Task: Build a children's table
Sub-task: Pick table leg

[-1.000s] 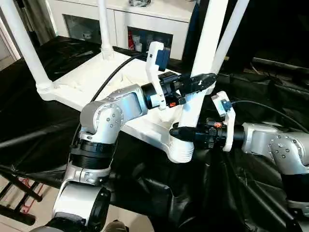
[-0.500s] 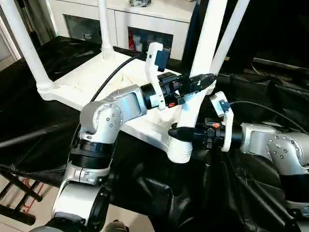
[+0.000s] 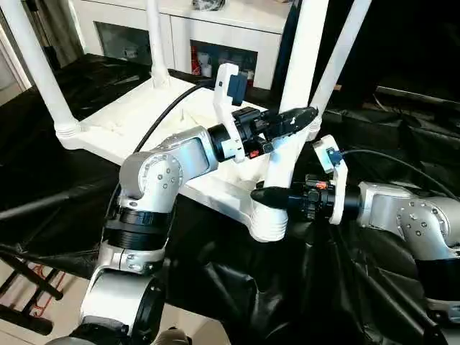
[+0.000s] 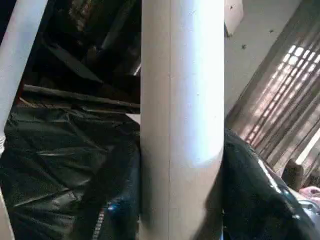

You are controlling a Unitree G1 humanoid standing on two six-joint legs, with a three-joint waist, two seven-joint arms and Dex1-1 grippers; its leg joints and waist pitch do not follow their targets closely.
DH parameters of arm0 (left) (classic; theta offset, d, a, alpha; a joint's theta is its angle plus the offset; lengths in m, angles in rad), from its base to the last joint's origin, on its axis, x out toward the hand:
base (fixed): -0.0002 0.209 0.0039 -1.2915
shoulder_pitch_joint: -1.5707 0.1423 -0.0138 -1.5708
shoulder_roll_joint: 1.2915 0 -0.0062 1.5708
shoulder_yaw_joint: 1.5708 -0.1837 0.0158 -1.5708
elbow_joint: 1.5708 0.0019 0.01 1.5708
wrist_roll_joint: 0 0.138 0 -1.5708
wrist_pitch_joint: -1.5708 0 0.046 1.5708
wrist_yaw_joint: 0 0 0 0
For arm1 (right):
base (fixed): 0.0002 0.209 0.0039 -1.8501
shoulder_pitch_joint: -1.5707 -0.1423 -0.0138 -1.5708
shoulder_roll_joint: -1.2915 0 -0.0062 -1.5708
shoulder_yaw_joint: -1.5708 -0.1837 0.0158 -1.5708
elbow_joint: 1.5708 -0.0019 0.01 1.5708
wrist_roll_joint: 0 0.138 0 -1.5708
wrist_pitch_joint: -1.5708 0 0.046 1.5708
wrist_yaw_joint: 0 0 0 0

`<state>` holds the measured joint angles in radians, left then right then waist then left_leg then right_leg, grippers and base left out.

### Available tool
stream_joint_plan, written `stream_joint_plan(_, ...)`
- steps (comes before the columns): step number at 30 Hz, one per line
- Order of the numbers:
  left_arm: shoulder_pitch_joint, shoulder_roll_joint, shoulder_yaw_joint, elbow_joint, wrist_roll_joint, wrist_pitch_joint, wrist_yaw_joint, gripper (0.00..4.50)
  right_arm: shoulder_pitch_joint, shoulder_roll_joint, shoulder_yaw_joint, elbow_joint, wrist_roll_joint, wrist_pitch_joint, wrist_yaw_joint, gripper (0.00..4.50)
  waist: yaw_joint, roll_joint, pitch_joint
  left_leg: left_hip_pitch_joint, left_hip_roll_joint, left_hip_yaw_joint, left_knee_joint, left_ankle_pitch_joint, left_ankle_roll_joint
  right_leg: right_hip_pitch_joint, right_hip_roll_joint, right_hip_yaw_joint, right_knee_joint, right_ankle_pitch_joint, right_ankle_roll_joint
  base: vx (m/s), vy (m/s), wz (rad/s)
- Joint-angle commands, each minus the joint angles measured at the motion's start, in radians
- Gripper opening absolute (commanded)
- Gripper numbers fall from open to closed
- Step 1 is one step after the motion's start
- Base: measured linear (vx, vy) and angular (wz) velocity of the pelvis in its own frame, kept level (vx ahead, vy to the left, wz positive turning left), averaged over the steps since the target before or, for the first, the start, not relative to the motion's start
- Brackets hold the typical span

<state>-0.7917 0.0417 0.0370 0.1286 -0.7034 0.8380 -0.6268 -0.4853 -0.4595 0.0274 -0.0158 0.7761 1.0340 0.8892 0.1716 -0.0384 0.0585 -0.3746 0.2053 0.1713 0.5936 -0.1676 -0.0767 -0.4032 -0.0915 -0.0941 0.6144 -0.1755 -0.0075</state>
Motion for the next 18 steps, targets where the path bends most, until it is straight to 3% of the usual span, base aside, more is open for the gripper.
stream_joint_plan(1,-0.021,-0.02,0.025,-0.032,-0.031,-0.041,-0.013,2.56,-0.003,0.004,-0.021,0.019,-0.012,-0.003,-0.022,1.95,0.003,-0.011,-0.079,0.006,0.019,0.0,-0.06,-0.114,-0.022,0.063,-0.057,0.048,-0.066,-0.172,-0.14,0.0,0.0,0.0)
stream_joint_plan(4,-0.023,-0.047,0.041,-0.024,-0.006,-0.122,0.013,2.91,-0.001,0.016,-0.032,0.019,-0.007,-0.006,-0.033,1.95,0.003,-0.012,-0.078,0.005,0.019,-0.001,-0.06,-0.118,-0.019,0.065,-0.057,0.048,-0.069,-0.161,-0.144,0.0,0.0,0.0)
stream_joint_plan(5,-0.028,-0.081,0.083,-0.009,-0.029,-0.167,0.033,2.9,0.0,0.03,-0.044,0.019,0.0,-0.01,-0.044,1.95,0.003,-0.012,-0.078,0.005,0.02,-0.001,-0.06,-0.121,-0.019,0.065,-0.058,0.047,-0.069,-0.162,-0.145,0.0,0.0,0.0)
stream_joint_plan(6,-0.029,-0.091,0.095,-0.006,-0.04,-0.173,0.039,2.95,0.001,0.033,-0.047,0.018,0.002,-0.01,-0.047,1.95,0.003,-0.015,-0.079,0.005,0.019,-0.001,-0.059,-0.122,-0.019,0.067,-0.059,0.046,-0.069,-0.164,-0.148,0.0,0.0,0.0)
stream_joint_plan(7,-0.032,-0.113,0.122,0.0,-0.059,-0.193,0.056,2.95,0.002,0.04,-0.053,0.016,0.007,-0.013,-0.053,1.95,0.003,-0.008,-0.078,0.003,0.018,-0.001,-0.059,-0.122,-0.02,0.067,-0.059,0.047,-0.068,-0.167,-0.148,0.0,0.0,0.0)
stream_joint_plan(9,-0.035,-0.138,0.151,0.006,-0.073,-0.218,0.083,3.02,0.004,0.048,-0.061,0.014,0.012,-0.017,-0.059,1.95,0.003,-0.013,-0.078,0.003,0.017,0.0,-0.058,-0.128,-0.018,0.067,-0.058,0.047,-0.071,-0.172,-0.148,0.0,0.0,0.0)
stream_joint_plan(11,-0.046,-0.159,0.192,0.034,-0.083,-0.258,0.124,3.02,0.009,0.066,-0.08,0.012,0.021,-0.031,-0.077,1.94,0.004,-0.011,-0.079,0.005,0.017,-0.002,-0.059,-0.129,-0.015,0.066,-0.056,0.046,-0.071,-0.17,-0.138,0.0,0.0,0.0)
stream_joint_plan(14,-0.061,-0.152,0.22,0.069,-0.087,-0.266,0.154,3.02,0.013,0.083,-0.105,0.011,0.021,-0.051,-0.102,1.93,0.003,-0.01,-0.079,0.005,0.018,-0.003,-0.06,-0.13,-0.017,0.065,-0.055,0.046,-0.071,-0.181,-0.124,0.0,0.0,0.0)
stream_joint_plan(16,-0.064,-0.107,0.187,0.101,0.0,-0.299,0.159,3.02,0.014,0.101,-0.143,0.023,0.006,-0.093,-0.149,1.93,0.003,-0.009,-0.08,0.007,0.019,-0.004,-0.063,-0.122,-0.02,0.062,-0.054,0.046,-0.073,-0.181,-0.106,0.0,0.0,0.0)
stream_joint_plan(17,-0.056,-0.058,0.123,0.119,0.091,-0.329,0.14,3.02,0.011,0.107,-0.161,0.04,-0.018,-0.123,-0.186,1.93,0.001,-0.008,-0.081,0.007,0.019,-0.004,-0.063,-0.123,-0.023,0.061,-0.053,0.046,-0.07,-0.18,-0.097,0.0,0.0,0.0)
stream_joint_plan(18,-0.054,-0.045,0.105,0.124,0.118,-0.338,0.134,3.02,0.01,0.108,-0.166,0.045,-0.024,-0.132,-0.197,1.93,0.001,-0.005,-0.081,0.01,0.02,-0.006,-0.066,-0.125,-0.03,0.058,-0.052,0.046,-0.073,-0.196,-0.064,0.0,0.0,0.0)
